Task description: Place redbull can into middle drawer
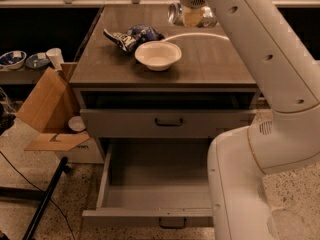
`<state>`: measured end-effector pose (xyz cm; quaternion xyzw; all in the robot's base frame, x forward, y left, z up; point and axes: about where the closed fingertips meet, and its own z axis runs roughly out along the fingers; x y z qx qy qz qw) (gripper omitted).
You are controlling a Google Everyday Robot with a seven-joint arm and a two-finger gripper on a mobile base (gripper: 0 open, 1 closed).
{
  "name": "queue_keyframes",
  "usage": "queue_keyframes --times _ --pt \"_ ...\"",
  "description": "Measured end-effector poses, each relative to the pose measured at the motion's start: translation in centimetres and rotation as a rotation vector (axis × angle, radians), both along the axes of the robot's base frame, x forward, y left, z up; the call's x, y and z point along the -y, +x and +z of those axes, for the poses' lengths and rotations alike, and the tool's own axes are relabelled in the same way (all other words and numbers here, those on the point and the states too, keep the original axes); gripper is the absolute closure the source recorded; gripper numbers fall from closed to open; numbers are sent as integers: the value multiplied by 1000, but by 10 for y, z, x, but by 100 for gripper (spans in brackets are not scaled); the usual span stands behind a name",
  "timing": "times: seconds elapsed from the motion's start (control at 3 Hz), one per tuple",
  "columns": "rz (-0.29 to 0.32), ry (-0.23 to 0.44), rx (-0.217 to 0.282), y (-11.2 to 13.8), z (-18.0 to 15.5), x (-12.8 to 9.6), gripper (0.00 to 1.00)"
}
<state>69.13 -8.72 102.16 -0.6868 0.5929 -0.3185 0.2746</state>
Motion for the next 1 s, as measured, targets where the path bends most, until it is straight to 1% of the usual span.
queue_keyframes --times 0.67,1.0 --pt "-69 46 -47 -49 -23 9 100" --pt "-104 72 -89 -75 -34 14 100"
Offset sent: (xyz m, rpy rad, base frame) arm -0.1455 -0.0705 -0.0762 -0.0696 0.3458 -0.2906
